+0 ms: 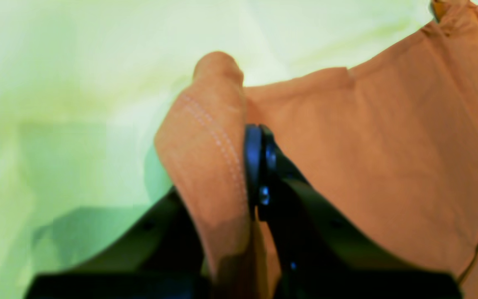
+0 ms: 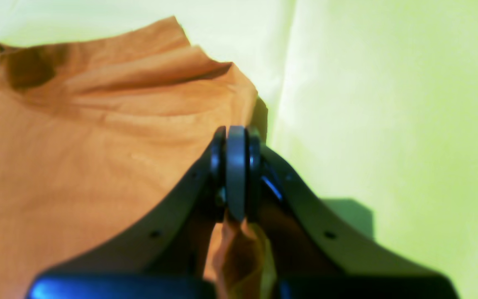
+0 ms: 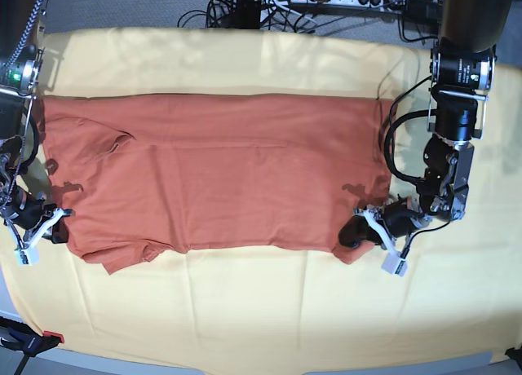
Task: Fold the T-shirt properly
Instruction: 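Fold the side edges inward toward the shirt's middle with both grippers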
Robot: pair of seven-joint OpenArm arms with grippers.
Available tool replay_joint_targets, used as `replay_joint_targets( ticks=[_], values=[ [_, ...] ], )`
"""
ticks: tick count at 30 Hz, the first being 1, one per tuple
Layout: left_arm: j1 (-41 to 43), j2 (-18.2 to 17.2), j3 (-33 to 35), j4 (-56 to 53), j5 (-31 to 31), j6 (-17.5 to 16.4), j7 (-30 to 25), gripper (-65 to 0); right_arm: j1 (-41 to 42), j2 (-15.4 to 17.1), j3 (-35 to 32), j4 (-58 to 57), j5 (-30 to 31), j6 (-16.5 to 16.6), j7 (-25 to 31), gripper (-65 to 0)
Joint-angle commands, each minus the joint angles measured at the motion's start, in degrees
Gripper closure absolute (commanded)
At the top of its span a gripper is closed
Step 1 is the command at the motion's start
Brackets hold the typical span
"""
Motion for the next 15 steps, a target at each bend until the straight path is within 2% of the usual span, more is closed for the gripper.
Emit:
replay_joint_targets(
  ticks=[1, 6, 15],
  values=[
    [-1.4, -0.6, -0.2, 2.1, -1.2, -0.5, -0.8, 0.0, 1.7, 1.8, 0.3, 0.9, 1.5, 0.1, 1.2, 0.0],
    [2.5, -1.7, -0.2, 10.7, -1.2, -0.5, 0.6, 0.0, 1.6, 3.7, 0.3, 0.9, 4.4, 0.1, -1.2, 0.0],
    [13.3, -8.5, -0.2, 27.5, -1.2, -0.5, -1.7, 0.0, 1.3, 4.9, 0.3, 0.9, 4.5, 0.1, -3.1, 0.0]
  ],
)
